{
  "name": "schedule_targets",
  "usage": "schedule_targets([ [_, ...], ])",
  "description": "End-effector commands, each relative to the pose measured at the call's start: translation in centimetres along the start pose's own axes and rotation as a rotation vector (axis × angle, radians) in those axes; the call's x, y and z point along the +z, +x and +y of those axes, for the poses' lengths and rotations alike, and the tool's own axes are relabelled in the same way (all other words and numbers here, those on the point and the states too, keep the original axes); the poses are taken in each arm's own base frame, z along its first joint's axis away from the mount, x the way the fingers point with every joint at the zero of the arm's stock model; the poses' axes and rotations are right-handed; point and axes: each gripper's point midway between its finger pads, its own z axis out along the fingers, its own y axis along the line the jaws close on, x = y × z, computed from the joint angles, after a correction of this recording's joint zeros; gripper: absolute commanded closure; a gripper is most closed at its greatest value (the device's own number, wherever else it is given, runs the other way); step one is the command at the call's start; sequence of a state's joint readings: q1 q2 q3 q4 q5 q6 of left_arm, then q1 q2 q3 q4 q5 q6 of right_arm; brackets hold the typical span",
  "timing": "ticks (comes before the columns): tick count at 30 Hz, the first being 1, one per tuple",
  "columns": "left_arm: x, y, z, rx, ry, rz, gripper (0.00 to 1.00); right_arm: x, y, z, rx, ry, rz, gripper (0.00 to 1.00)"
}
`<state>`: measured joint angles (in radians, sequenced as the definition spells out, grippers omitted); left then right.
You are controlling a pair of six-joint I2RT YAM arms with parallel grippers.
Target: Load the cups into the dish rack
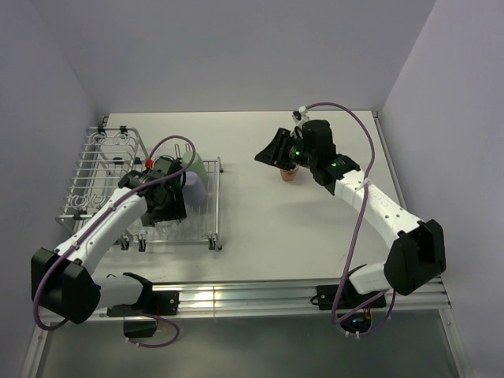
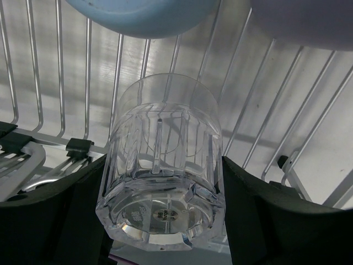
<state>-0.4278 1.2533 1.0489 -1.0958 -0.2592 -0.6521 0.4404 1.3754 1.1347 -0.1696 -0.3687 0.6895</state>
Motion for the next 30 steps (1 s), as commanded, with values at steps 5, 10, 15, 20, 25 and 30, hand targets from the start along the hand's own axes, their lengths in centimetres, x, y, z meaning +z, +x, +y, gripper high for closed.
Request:
schedule_targets([
  [5,0.9,-1.1,-0.3,-0.055,0.018,-0.047,0.80,0.5,-0.1,0.1,-0.026,-0.026,-0.005,0.53],
  [10,0.9,-1.2,0.0,-0.068,0.013,-0.052,0.62,0.7,0.0,-0.1,-0.027,-0.021,0.000,0.54],
  [15,1.0,-1.2,0.1,-0.074,0.008,-0.055,0.46,0.9,0.1,-0.3,-0.025,-0.017,0.008,0.54],
  [20,1.1,-1.1,0.0,-0.074,0.013,-0.053,0.33,1.1,0.1,-0.4,-0.025,-0.012,0.013,0.54],
  [25,1.2,-1.0,0.2,-0.078,0.006,-0.054,0.22,1.4,0.3,-0.6,-0.021,-0.009,0.022,0.54],
  [30,1.0,-1.1,0.4,-0.087,0.002,-0.062,0.19,1.5,0.4,-0.7,-0.020,-0.008,0.025,0.54],
])
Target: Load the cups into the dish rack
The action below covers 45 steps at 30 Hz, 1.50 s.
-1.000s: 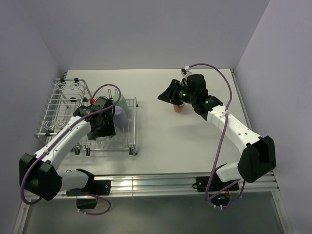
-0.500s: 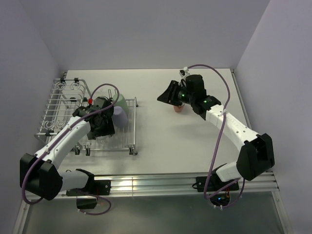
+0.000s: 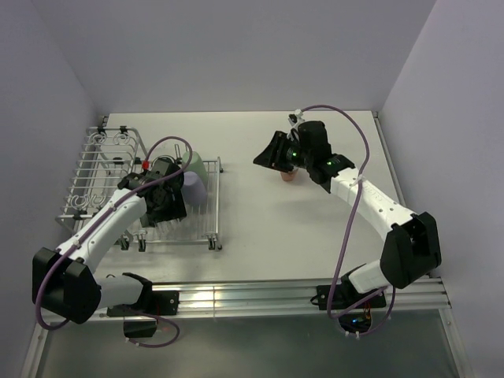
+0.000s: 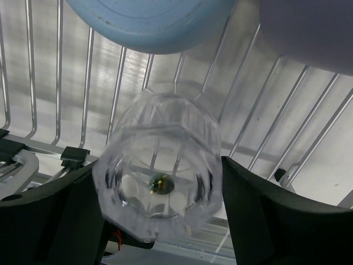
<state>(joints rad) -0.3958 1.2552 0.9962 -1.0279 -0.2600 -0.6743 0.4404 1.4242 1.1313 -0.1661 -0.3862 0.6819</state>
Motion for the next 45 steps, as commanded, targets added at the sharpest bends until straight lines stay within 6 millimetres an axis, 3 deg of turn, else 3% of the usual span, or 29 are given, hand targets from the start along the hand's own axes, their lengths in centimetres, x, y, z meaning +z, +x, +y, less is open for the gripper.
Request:
schedule_targets([
  [1,-0.4,-0.9,0.1,-0.032,0.008,-0.053,0.19,0.3,-0.7,0.4,-0.028,-0.022,-0.020,0.54],
  [10,-0.8,-1.1,0.2,-0.037,0.009,-0.065,0.14,0.4,-0.6,0.2,-0.031,-0.013,-0.017,0.54],
  [16,-2.8,-2.1,0.6,-0.046,0.016,-0.109,0.14,0.2,-1.4,-1.1,-0.056,0.075,-0.047,0.54],
  [20,-6.0,-4.0,0.3,-0.053,0.071,-0.182,0.13,-0.1,-2.0,-3.6,-0.089,0.220,-0.070,0.54],
  [26,-10.7,-6.1,-0.9,-0.028,0.167,-0.269,0.14,-0.9,-3.6,-9.2,-0.160,0.546,-0.101,0.54],
  [30,-13.5,-7.4,-2.1,-0.012,0.247,-0.331,0.14,0.1,-3.4,-12.4,-0.201,0.686,-0.039,0.55],
  [35,-15.8,-8.3,-3.4,0.006,0.341,-0.383,0.14,0.8,-3.9,-13.8,-0.230,0.764,-0.024,0.55],
  [45,-16.8,-8.2,-3.7,0.021,0.396,-0.421,0.14,3.0,-4.2,-15.2,-0.264,0.815,0.037,0.55],
])
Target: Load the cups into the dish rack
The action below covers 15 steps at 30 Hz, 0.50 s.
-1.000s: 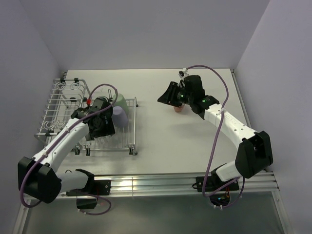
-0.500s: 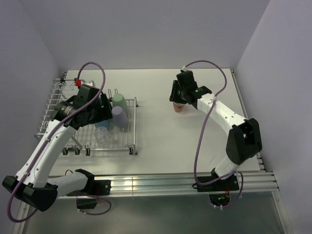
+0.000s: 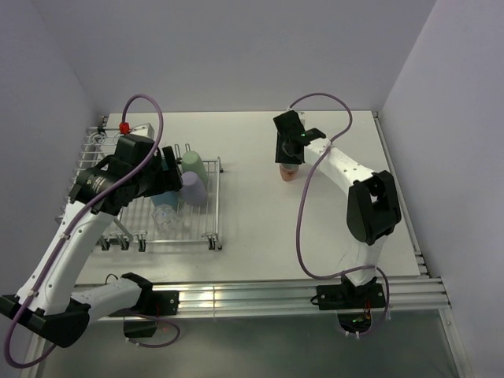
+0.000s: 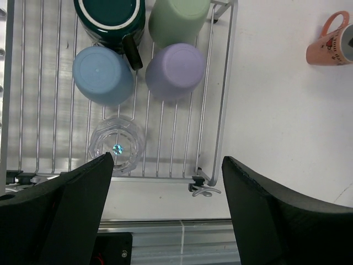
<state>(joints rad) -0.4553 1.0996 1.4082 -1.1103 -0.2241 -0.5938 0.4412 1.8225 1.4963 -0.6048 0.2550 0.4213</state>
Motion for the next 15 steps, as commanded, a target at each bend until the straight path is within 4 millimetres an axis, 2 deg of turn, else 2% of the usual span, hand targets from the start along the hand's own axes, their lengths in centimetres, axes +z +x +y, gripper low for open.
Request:
schedule_targets([
  [1,-1.3,-1.1,-0.8,0.005,0.066,-0.063,0.14,0.2,-1.3,0.3,-0.034,0.025,-0.022,0.55],
  [15,-1.1,-0.5,-1.0,0.000,0.096,-0.062,0.14,3.4,1.1,0.8,-0.067,0.037,0.061,0.56],
])
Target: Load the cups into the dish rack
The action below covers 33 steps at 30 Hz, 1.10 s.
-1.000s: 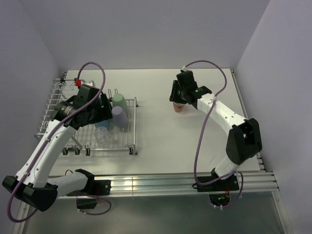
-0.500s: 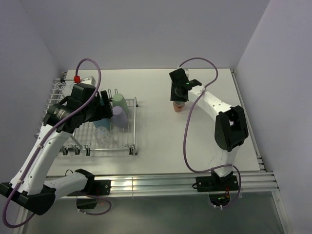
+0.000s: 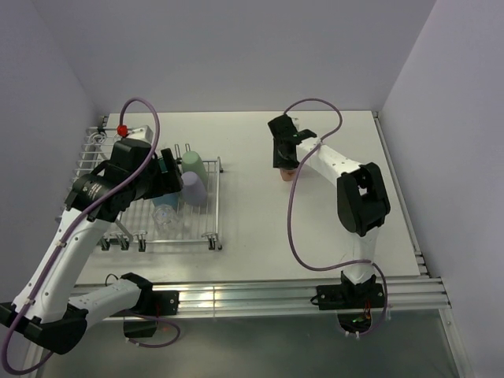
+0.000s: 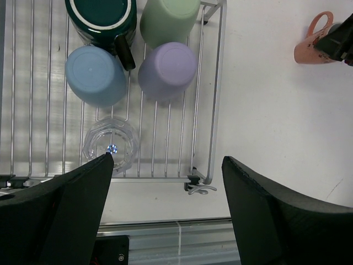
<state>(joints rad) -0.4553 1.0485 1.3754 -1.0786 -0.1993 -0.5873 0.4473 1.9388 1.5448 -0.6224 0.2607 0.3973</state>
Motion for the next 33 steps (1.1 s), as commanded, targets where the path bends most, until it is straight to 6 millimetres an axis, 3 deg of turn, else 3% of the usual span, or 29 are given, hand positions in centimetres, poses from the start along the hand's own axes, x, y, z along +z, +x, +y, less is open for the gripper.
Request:
schedule_targets([
  [1,-0.2,-0.4,-0.7,0.005,0.048,-0.029,0.14,0.4,-0.6,0.4,-0.017,0.006,-0.007,0.56],
  [4,0.3,-0.1,-0.9,0.002,0.058,-0.021,0.14,0.9,-0.2,0.4,-0.021,0.014,0.007,0.58],
  [7,0.6,0.0,-1.3,-0.002,0.074,-0.022,0.14,0.6,-0.3,0.5,-0.015,0.004,0.004,0.97],
  [10,0.8,-0.3,-2.5,-0.008,0.135,-0.030,0.14,-0.1,-0.4,0.7,-0.013,-0.015,0.004,1.00],
  [13,0.9,-1.2,-5.3,-0.017,0.279,-0.068,0.11,-2.5,-1.4,1.6,0.011,-0.090,-0.019,1.00],
  [15,0.9,-0.8,-7.7,-0.013,0.415,-0.050,0.09,-6.1,-2.5,3.3,0.044,-0.235,-0.059,1.00],
  [16,0.5,-2.2,-9.5,-0.010,0.505,-0.102,0.08,-7.8,-3.3,4.3,0.055,-0.308,-0.088,1.00],
  [17,0.3,-2.3,-10.6,-0.009,0.565,-0.105,0.07,-11.0,-3.8,5.8,0.059,-0.444,-0.103,1.00],
  [18,0.2,-1.8,-11.8,0.003,0.642,-0.082,0.06,-12.7,-4.1,6.7,0.078,-0.519,-0.109,1.00],
  [19,-0.1,-3.0,-12.9,0.008,0.704,-0.138,0.05,-14.7,-4.9,7.8,0.086,-0.611,-0.141,1.00],
  [20,0.1,-3.0,-13.3,0.005,0.728,-0.141,0.03,-17.9,-4.3,9.2,0.097,-0.757,-0.122,1.00],
  [22,-0.1,-3.9,-14.5,0.015,0.803,-0.173,0.02,-22.3,-5.0,10.6,0.098,-0.936,-0.172,1.00],
  [23,0.0,-4.0,-14.7,0.018,0.819,-0.175,0.02,-22.9,-4.2,11.1,0.101,-1.000,-0.149,1.00],
  [24,0.7,-4.0,-14.9,0.021,0.822,-0.166,0.02,-25.0,-3.4,11.8,0.107,-1.104,-0.102,1.00],
  [25,0.9,-4.0,-15.1,0.029,0.842,-0.159,0.02,-26.9,-3.9,12.1,0.097,-1.175,-0.139,1.00],
  [27,1.2,-4.1,-15.9,0.048,0.889,-0.166,0.02,-28.6,-2.5,12.6,0.106,-1.291,-0.066,1.00],
  [33,0.6,-4.0,-17.7,0.107,1.030,-0.193,0.01,-33.7,-2.6,13.2,0.105,-1.584,-0.068,1.00],
])
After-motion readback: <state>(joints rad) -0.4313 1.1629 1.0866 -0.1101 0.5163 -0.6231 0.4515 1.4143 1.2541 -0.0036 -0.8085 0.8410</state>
